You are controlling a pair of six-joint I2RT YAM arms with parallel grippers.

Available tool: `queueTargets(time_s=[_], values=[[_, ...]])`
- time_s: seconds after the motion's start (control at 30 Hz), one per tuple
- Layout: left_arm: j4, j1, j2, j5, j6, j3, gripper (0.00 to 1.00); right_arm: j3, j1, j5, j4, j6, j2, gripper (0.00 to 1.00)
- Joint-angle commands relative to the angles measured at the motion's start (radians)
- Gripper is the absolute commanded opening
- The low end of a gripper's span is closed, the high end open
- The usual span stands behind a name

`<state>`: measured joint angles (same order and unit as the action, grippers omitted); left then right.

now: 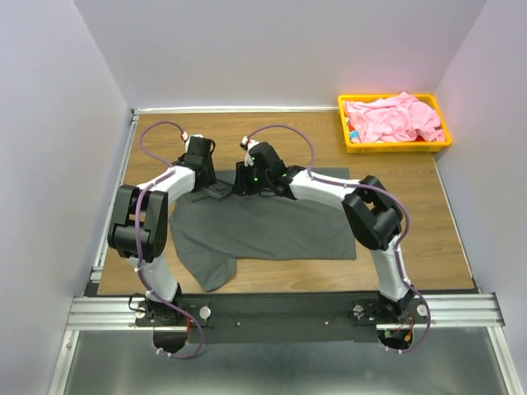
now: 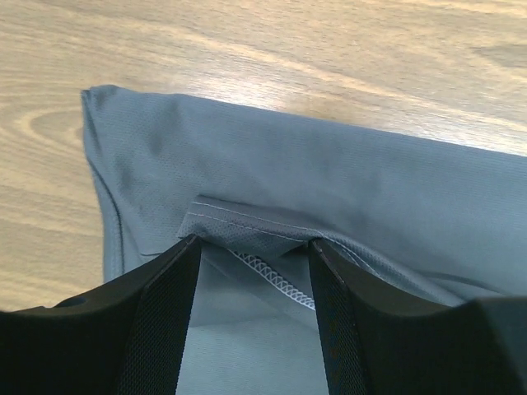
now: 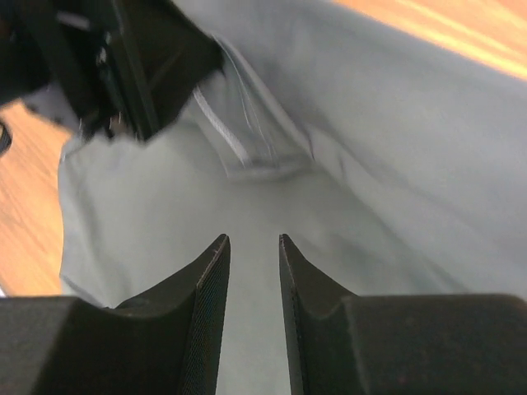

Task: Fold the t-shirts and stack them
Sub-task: Fold the tshirt

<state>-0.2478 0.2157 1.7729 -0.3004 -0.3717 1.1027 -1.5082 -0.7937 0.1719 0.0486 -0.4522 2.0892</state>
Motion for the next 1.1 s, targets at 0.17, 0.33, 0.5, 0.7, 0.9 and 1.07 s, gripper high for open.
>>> queueTargets(time_s=[0.17,0.33,0.5,0.7,0.9,1.07], values=[[0.065,-0.018,-0.018,0.145,-0.036,-0.041,0.63,-0.165,-0.045,-0.020,-0.089,0.021,0.176,0.37],[0.074,-0.019,-0.015,0.162,-0.039,-0.049,0.62,-0.233,-0.045,-0.046,-0.089,0.014,0.253,0.36],[0.081,-0.019,-0.015,0.178,-0.041,-0.061,0.62,-0.262,-0.045,-0.063,-0.089,0.004,0.304,0.36],[0.081,-0.021,-0.016,0.179,-0.042,-0.064,0.62,-0.225,-0.047,-0.112,-0.090,0.006,0.310,0.37],[0.079,-0.024,-0.032,0.213,-0.055,-0.069,0.62,-0.190,-0.058,-0.196,-0.087,0.014,0.312,0.33],[0.082,-0.038,-0.062,0.242,-0.070,-0.083,0.62,-0.164,-0.071,-0.284,-0.081,0.017,0.313,0.19]])
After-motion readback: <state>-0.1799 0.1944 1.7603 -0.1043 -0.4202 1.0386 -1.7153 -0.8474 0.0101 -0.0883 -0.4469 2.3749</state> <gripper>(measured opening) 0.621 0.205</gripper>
